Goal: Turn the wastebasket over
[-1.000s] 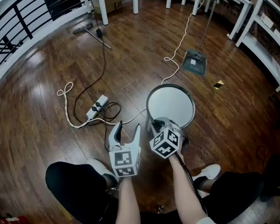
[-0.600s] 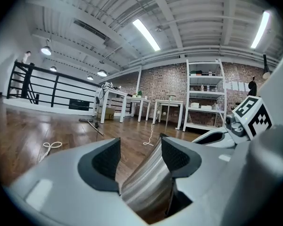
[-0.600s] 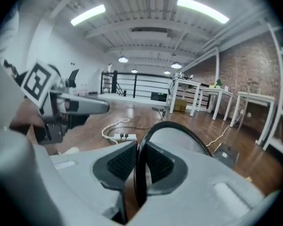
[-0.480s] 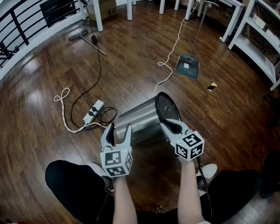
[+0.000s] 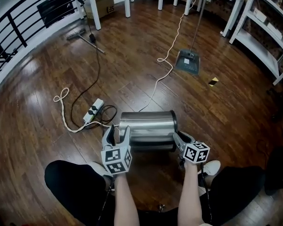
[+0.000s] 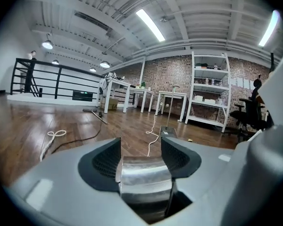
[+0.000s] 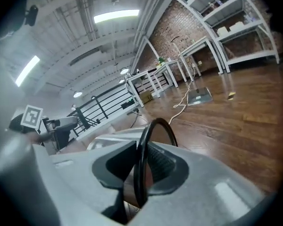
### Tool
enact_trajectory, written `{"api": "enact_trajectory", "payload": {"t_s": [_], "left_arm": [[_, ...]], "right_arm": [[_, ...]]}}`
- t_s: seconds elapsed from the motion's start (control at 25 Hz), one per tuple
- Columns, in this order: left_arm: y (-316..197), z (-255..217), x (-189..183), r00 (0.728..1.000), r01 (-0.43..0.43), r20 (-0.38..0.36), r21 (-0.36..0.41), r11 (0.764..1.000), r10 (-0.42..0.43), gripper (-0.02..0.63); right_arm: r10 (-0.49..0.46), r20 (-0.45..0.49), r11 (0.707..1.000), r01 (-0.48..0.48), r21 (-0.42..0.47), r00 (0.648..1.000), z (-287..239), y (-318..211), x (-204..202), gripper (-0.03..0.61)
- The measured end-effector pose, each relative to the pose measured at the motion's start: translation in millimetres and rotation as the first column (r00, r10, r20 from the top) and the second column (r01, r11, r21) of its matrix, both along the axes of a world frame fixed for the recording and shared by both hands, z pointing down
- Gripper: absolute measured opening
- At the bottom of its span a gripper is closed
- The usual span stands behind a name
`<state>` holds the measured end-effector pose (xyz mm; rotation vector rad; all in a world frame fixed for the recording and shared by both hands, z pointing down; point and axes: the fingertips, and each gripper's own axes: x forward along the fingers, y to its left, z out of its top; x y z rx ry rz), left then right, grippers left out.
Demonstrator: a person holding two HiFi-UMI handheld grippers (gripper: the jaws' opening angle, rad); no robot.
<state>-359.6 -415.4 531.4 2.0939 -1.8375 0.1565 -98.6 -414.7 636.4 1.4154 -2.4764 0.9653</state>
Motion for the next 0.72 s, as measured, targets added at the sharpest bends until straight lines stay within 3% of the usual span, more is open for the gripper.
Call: {"api": "enact_trajectory", "payload": {"t_s": [0.12,0.16,0.24,0.36,0.48,0.56,0.64,0.72], "left_arm": [[5,32,-12,0.999,0.033,-0.009,-0.078,0.996,-0.033,0.293],[7,45,-18,0.998,0.043,-0.03,-0.111,0.993,-0.047,0.295],[11,73,-26,0.986,0.037,-0.155,-0.182,0.983,-0.066,0.298],[20,120,-25,0.915,-0.021,-0.393,-0.267,0.964,-0.089,0.353],[27,138,-18,0.859,-0.063,-0.506,-0.256,0.965,-0.078,0.349],[25,132,-13,0.863,-0.081,-0.504,-0.222,0.972,-0.043,0.259],[23,126,-9,0.895,-0.091,-0.445,-0.214,0.973,-0.015,0.236],[22,123,-7,0.916,-0.091,-0.402,-0.228,0.969,-0.008,0.224]], "right_arm": [[-0.057,-0.085,0.998,0.056,-0.004,0.995,0,3,2,0.073],[-0.059,-0.127,0.998,0.06,0.0,0.99,0,4,4,0.109],[-0.052,-0.199,0.998,0.058,0.024,0.979,-3,3,9,0.172],[-0.048,-0.201,0.996,0.063,0.067,0.978,-14,-1,5,0.172],[-0.062,-0.193,0.996,0.074,0.053,0.979,-18,0,-2,0.172],[-0.061,-0.217,0.998,0.062,0.0,0.974,-7,3,-1,0.172],[-0.041,-0.193,0.999,0.034,-0.038,0.98,3,6,0,0.17],[-0.017,-0.126,0.999,0.013,-0.032,0.992,5,5,-3,0.077]]}}
